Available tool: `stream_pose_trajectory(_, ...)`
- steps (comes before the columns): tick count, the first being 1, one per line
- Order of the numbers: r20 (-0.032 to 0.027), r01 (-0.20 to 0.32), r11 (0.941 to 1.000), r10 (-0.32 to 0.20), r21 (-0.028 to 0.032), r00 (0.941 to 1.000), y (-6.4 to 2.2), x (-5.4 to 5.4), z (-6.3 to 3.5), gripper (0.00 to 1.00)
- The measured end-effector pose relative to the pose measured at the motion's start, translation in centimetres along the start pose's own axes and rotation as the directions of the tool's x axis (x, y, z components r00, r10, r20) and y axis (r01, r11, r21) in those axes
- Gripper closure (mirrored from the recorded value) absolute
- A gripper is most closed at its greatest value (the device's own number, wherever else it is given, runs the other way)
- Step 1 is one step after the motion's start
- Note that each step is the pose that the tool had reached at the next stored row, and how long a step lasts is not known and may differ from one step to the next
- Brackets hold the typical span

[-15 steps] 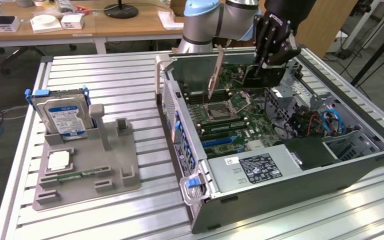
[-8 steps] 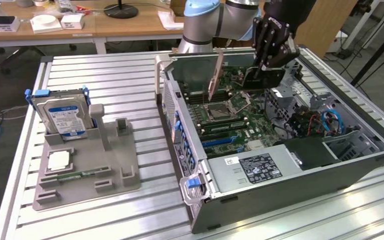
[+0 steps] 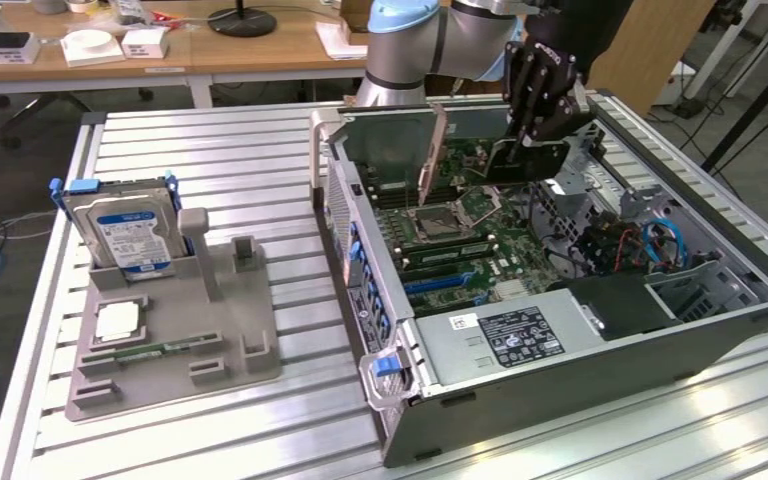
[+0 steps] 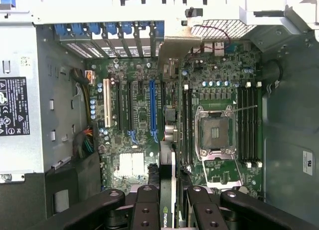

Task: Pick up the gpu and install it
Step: 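Insert the gpu into the slot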

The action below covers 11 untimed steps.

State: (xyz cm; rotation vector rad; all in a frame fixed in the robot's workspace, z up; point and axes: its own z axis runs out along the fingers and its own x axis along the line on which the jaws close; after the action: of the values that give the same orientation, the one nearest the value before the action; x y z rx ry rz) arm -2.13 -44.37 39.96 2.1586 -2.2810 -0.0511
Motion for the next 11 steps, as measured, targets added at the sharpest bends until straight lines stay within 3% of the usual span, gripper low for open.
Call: stream_pose_trajectory(11,0.0008,-0.009,1.0,0.009,0.0004,1.0,0.0,0.0,0.24,0.74)
